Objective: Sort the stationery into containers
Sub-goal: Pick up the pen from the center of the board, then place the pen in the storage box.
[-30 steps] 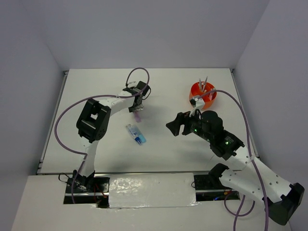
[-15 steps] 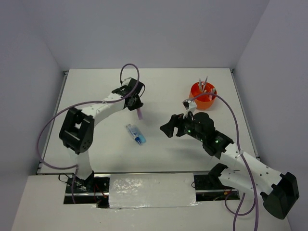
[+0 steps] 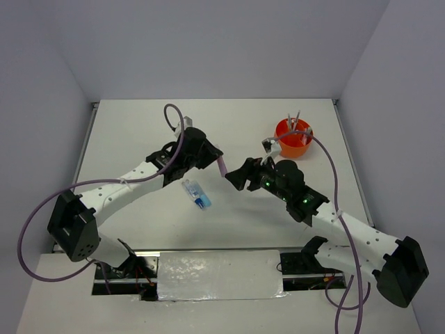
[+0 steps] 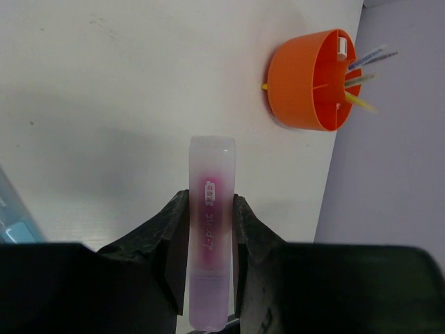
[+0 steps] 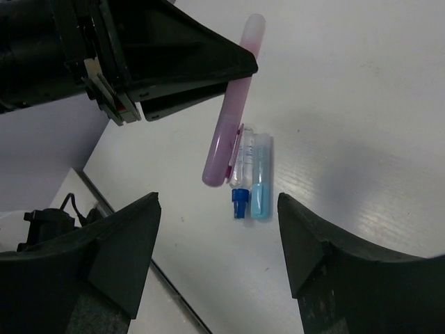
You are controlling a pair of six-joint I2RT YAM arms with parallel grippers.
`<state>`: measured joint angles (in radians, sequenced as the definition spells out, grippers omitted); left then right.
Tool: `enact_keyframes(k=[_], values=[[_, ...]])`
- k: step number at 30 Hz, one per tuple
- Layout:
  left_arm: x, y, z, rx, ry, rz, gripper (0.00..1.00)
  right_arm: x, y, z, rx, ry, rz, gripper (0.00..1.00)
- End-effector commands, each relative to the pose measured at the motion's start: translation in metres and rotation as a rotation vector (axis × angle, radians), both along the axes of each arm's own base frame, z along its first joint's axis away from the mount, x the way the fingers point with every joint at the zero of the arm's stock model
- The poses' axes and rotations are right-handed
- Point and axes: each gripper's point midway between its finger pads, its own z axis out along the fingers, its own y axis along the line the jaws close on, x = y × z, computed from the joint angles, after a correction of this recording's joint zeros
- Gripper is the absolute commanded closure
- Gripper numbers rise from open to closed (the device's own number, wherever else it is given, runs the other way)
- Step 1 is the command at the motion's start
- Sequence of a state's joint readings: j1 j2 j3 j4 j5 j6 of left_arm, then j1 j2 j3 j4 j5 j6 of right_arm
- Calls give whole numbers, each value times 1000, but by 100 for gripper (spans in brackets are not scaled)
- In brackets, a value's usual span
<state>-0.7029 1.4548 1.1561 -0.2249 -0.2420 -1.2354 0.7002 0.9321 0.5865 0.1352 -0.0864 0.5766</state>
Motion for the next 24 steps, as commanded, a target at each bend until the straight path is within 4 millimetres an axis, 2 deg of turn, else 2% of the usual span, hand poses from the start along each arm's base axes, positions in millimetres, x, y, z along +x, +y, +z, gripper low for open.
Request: enact_keyframes(k=[1, 5, 11, 14, 15, 20, 21, 24], values=[[0, -15, 33, -114, -61, 11, 100, 7, 10, 28, 74, -66, -7, 27], [-8, -19, 33, -142, -62, 9, 100, 16, 13, 16, 67, -22, -39, 34], [-10, -19, 31, -143, -57, 14, 100, 14, 27, 11, 52, -10, -19, 46], [-9, -18, 30, -145, -54, 18, 100, 14, 32, 12, 50, -13, -11, 60], [-10, -19, 30, -150, -54, 18, 100, 15, 32, 13, 51, -16, -12, 72], [-13, -16, 24, -142, -45, 19, 100, 18, 34, 14, 37, -21, -16, 85], [-13, -15, 23, -144, -44, 22, 100, 19, 34, 15, 34, -28, -18, 99], [-15, -14, 17, -138, -35, 20, 100, 24, 32, 17, 13, -46, -33, 100]])
